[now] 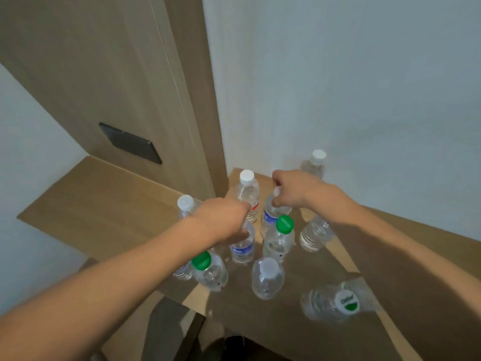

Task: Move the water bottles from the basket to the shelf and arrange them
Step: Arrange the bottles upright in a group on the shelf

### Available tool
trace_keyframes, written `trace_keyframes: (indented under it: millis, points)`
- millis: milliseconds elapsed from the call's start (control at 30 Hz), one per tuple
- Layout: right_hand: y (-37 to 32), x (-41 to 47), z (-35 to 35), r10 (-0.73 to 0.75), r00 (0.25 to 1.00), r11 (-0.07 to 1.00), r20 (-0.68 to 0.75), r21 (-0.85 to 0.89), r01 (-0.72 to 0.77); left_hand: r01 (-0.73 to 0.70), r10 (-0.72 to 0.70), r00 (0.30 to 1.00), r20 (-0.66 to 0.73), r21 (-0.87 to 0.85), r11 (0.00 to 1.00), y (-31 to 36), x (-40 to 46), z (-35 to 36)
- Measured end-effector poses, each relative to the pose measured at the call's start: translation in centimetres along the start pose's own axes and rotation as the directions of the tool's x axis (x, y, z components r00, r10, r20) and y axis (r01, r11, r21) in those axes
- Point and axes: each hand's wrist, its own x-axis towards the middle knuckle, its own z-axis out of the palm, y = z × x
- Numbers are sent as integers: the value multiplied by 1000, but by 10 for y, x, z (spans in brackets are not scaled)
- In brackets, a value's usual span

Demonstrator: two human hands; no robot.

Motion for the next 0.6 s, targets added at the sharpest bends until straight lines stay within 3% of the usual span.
trace_keyframes:
  millis: [100, 233, 400, 600]
  points:
    - [4, -6, -9, 58, 996, 996, 70, 63, -63, -72, 70, 997, -41, -47, 996, -6, -2, -17]
    - [10, -18, -43, 162, 982, 973, 97, 148, -176, -85, 77, 980, -182, -36, 996, -18, -15, -97]
    - [8, -34, -121, 213, 976, 973, -38, 98, -209, -39, 20, 917, -399, -39, 998, -21, -42, -210]
    - [5, -58, -208, 254, 930, 957, -265, 210, -201, 32, -81, 792, -605, -91, 995, -14, -45, -282]
